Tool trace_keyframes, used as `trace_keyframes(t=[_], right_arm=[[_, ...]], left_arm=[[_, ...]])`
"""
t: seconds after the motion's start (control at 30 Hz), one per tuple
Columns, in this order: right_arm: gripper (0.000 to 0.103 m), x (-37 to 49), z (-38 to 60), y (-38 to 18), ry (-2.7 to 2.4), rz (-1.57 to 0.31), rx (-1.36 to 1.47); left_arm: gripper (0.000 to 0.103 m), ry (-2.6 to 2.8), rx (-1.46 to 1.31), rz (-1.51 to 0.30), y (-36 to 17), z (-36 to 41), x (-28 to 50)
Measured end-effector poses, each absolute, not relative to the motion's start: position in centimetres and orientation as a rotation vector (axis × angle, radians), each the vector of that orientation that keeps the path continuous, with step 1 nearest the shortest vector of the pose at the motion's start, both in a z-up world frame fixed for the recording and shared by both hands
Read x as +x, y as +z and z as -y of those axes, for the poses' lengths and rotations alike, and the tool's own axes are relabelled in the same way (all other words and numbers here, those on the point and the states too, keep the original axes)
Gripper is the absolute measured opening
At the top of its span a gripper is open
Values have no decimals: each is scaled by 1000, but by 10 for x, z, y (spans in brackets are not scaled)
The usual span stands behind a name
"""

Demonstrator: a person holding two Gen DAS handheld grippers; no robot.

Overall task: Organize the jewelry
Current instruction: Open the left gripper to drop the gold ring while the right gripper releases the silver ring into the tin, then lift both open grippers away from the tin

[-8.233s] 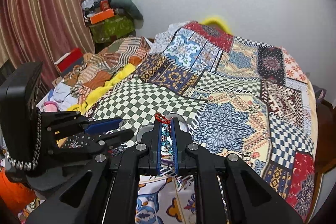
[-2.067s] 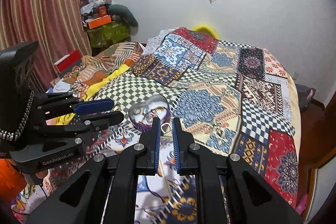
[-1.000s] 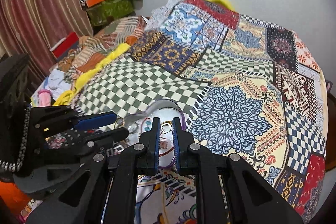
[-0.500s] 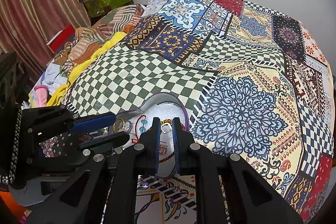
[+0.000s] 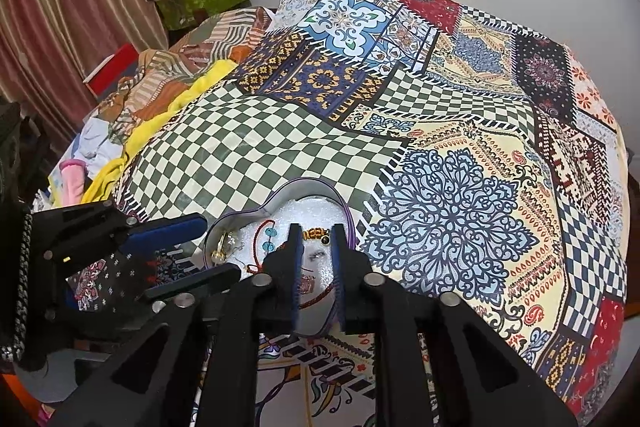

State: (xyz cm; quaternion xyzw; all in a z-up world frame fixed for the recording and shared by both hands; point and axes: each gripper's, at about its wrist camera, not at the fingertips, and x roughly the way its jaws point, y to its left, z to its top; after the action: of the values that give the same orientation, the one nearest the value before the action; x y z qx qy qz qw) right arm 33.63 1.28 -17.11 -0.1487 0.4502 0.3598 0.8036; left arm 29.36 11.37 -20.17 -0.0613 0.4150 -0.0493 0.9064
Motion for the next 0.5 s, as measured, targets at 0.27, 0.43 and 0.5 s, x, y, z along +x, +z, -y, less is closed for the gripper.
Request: trace_keyframes(t=[0.27,0.43,0.5], right_arm=[[23,321,-7,-155,758,-918,-326],[23,301,4,-131,746,-856,-321],[23,292,10,-117,740,-823,-310]], left_arm=[[36,-71,-135,-817,-181,-121,275],[36,-44,-144,-780,-160,-126,260],[36,-30,-141,-754,-148,-125,251]])
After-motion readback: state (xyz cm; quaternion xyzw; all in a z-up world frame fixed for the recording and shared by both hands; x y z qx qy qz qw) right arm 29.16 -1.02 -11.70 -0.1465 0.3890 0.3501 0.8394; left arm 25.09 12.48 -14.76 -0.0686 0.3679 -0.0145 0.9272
